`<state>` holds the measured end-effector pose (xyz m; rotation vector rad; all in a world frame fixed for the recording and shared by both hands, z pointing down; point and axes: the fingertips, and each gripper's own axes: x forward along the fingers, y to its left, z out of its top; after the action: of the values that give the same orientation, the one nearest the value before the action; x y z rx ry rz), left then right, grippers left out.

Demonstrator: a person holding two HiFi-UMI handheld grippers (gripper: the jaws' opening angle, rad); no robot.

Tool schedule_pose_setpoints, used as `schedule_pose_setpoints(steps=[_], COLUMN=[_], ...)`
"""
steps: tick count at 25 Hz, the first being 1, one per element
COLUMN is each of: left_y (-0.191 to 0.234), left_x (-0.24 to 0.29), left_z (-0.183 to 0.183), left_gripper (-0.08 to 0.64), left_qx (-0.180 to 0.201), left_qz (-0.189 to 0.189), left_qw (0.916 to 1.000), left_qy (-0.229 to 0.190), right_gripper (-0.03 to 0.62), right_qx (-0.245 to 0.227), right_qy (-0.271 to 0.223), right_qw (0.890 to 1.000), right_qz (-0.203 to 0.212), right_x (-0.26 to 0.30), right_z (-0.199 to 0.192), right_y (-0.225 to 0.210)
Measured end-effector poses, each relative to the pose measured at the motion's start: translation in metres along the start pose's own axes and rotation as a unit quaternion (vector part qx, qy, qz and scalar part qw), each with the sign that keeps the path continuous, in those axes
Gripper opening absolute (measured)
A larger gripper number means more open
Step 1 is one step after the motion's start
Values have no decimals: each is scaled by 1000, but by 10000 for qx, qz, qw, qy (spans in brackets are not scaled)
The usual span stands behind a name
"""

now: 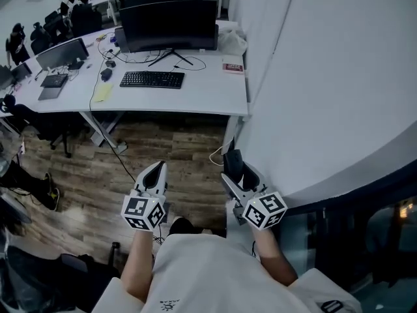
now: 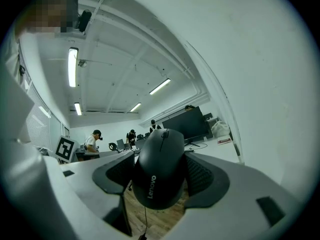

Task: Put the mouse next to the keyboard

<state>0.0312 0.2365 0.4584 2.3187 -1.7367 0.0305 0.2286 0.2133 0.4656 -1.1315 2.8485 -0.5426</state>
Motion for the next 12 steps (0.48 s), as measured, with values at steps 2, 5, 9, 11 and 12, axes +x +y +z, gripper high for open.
schedule_pose_setpoints(steps=[2, 5, 9, 11, 12], left_y=[-1, -4, 0, 6, 9], left_x=[1, 0, 8, 14, 17], left_z=[0, 3, 7, 5, 5], left_gripper=[5, 5, 5, 5, 5], left_qx=[17, 192, 126, 75, 56], left_qz=[3, 32, -53, -86, -95], left_qw=[10000, 9998, 9997, 9997, 9998], left_qy=[-9, -102, -203, -193, -189], right_gripper=[316, 316, 316, 316, 316], right_qx=[-10, 0, -25, -32, -31], right_qy=[20, 38, 39, 53, 58], right_qw=[10000, 10000, 9999, 9999, 9999], right_qz=[45, 60, 96, 86, 77], right_x=[1, 3, 14, 21, 25], right_z=[-1, -1, 2, 2, 2], right_y=[1, 2, 2, -1, -2])
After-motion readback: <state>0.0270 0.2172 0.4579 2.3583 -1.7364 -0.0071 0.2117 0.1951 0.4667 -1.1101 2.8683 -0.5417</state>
